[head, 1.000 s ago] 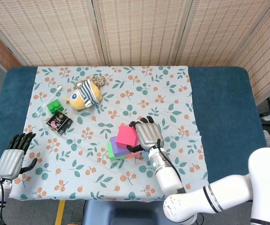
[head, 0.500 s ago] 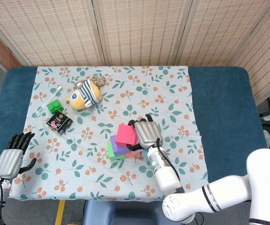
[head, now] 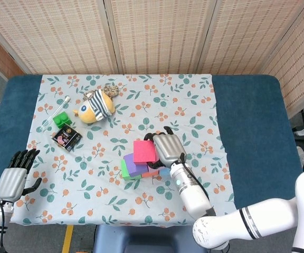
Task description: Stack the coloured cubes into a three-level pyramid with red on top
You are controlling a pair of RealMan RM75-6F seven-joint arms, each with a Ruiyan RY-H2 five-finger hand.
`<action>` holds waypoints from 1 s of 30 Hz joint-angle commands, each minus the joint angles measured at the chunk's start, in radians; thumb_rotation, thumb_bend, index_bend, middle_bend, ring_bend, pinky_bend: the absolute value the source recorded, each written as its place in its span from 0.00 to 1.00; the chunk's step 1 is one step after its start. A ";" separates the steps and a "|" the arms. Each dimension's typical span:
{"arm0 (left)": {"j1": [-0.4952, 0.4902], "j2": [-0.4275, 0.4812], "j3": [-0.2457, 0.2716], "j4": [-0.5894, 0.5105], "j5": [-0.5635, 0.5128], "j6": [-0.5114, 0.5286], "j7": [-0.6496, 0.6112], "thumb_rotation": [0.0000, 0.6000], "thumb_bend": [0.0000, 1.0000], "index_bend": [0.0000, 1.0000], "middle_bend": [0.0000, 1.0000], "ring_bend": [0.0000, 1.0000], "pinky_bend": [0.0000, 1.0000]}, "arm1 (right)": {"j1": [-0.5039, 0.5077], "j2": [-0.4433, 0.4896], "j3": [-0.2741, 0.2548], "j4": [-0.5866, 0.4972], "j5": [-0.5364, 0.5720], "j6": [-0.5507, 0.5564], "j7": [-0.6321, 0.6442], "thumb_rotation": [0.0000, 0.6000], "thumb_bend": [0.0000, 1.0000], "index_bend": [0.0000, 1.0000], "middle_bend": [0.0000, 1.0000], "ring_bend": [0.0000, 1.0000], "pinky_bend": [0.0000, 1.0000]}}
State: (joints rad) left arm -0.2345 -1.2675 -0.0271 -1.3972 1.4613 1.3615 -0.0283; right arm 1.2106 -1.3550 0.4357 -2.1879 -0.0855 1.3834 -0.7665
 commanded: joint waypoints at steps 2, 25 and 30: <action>0.001 -0.001 -0.001 0.000 0.001 -0.001 0.004 1.00 0.36 0.00 0.05 0.00 0.04 | -0.015 0.029 -0.003 -0.014 -0.009 -0.033 0.012 1.00 0.45 0.46 0.37 0.26 0.07; 0.000 -0.008 -0.007 0.004 0.000 -0.019 0.019 1.00 0.36 0.00 0.05 0.00 0.04 | -0.028 0.072 -0.053 0.018 -0.021 -0.167 0.080 1.00 0.46 0.41 0.37 0.26 0.07; 0.001 -0.007 -0.008 0.004 -0.001 -0.019 0.016 1.00 0.36 0.00 0.05 0.00 0.04 | -0.024 0.076 -0.054 0.016 -0.017 -0.173 0.084 1.00 0.47 0.39 0.37 0.26 0.07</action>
State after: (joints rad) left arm -0.2340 -1.2746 -0.0353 -1.3929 1.4603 1.3428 -0.0123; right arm 1.1859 -1.2799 0.3820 -2.1712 -0.1033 1.2112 -0.6826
